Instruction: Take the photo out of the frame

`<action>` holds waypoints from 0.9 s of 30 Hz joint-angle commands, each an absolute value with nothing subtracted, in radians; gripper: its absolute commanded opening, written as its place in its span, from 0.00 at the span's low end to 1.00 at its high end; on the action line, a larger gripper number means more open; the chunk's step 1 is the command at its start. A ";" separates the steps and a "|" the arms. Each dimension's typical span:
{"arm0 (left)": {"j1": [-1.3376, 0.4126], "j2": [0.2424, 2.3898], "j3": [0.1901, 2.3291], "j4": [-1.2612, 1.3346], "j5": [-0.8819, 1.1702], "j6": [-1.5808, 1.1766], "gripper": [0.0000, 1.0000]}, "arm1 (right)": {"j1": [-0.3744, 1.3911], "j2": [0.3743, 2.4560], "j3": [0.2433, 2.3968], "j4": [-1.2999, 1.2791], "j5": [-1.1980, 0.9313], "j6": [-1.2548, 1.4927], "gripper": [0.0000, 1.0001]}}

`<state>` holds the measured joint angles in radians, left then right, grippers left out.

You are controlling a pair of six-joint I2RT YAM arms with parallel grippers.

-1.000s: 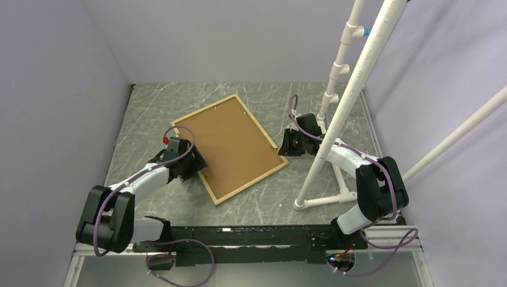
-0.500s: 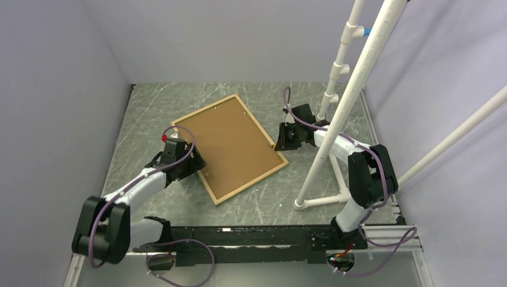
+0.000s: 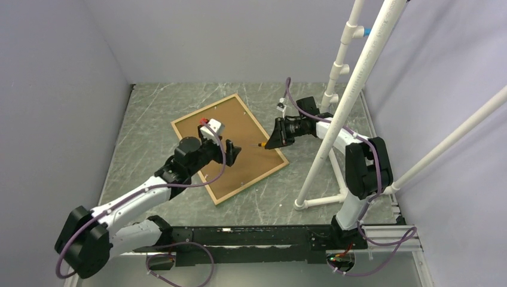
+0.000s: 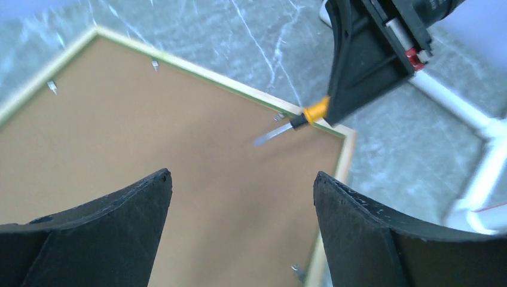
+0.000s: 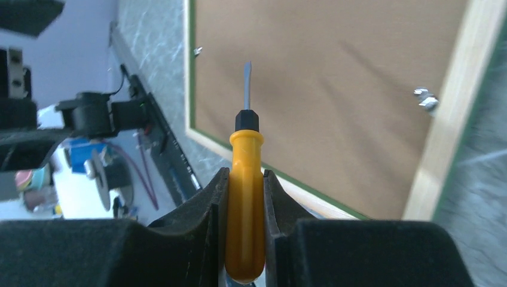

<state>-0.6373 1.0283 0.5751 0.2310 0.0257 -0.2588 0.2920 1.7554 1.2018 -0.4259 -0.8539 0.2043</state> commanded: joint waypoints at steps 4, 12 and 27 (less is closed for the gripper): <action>-0.671 1.274 0.655 0.494 0.160 0.395 0.91 | 0.310 1.735 1.199 -0.419 -1.044 0.146 0.00; -0.691 1.456 0.763 0.521 0.290 0.543 0.91 | 0.334 1.744 1.197 -0.427 -1.065 0.131 0.00; -0.723 1.530 0.774 0.549 0.272 0.320 0.00 | 0.345 1.656 1.111 -0.158 -1.018 0.386 0.39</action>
<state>-0.7277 1.5684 0.7803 0.4217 0.3416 0.4507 0.3298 1.7439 1.1728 -0.3603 -1.0035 0.2150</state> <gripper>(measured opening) 0.064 0.243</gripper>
